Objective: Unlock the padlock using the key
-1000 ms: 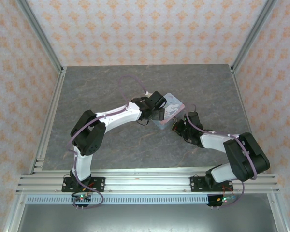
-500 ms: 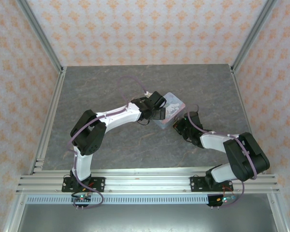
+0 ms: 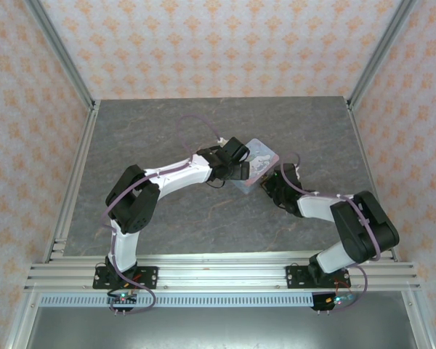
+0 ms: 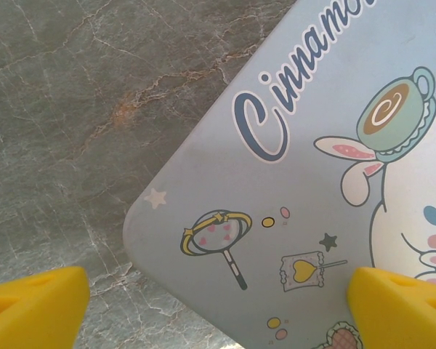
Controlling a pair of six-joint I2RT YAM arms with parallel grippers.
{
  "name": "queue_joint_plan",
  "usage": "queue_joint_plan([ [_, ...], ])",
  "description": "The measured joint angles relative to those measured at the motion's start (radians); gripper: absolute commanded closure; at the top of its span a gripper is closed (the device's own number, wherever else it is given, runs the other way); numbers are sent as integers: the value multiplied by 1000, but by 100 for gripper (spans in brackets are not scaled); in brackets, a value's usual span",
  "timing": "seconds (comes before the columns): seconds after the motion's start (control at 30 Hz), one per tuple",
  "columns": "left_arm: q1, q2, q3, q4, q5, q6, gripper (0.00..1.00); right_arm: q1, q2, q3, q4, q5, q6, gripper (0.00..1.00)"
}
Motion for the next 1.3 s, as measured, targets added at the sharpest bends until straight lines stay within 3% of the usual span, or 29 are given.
queue_joint_plan([
  [0.3, 0, 0, 0, 0, 0, 0, 8, -60, -24, 39, -69, 19, -42, 100],
  [0.77, 2, -3, 6, -13, 0, 3, 5, -92, -321, -104, -277, -14, -76, 100],
  [0.8, 2, -5, 6, -15, 0, 4, 5, -92, -344, -113, -304, -14, -76, 95],
  [0.87, 3, -11, 6, -24, 1, 4, 4, -93, -373, -122, -347, -13, -74, 68],
  [0.93, 4, -23, 1, -45, 11, 5, 4, -93, -391, -123, -378, -14, -72, 51],
  [1.0, 5, -45, -12, -68, 23, 8, 4, -93, -404, -123, -399, -17, -77, 40],
  [1.17, 12, -141, -40, -114, 32, 7, 3, -103, -457, -121, -451, -18, -65, 25],
  [1.3, 30, -264, -66, -126, 21, 7, 2, -114, -506, -92, -497, -16, -72, 0],
])
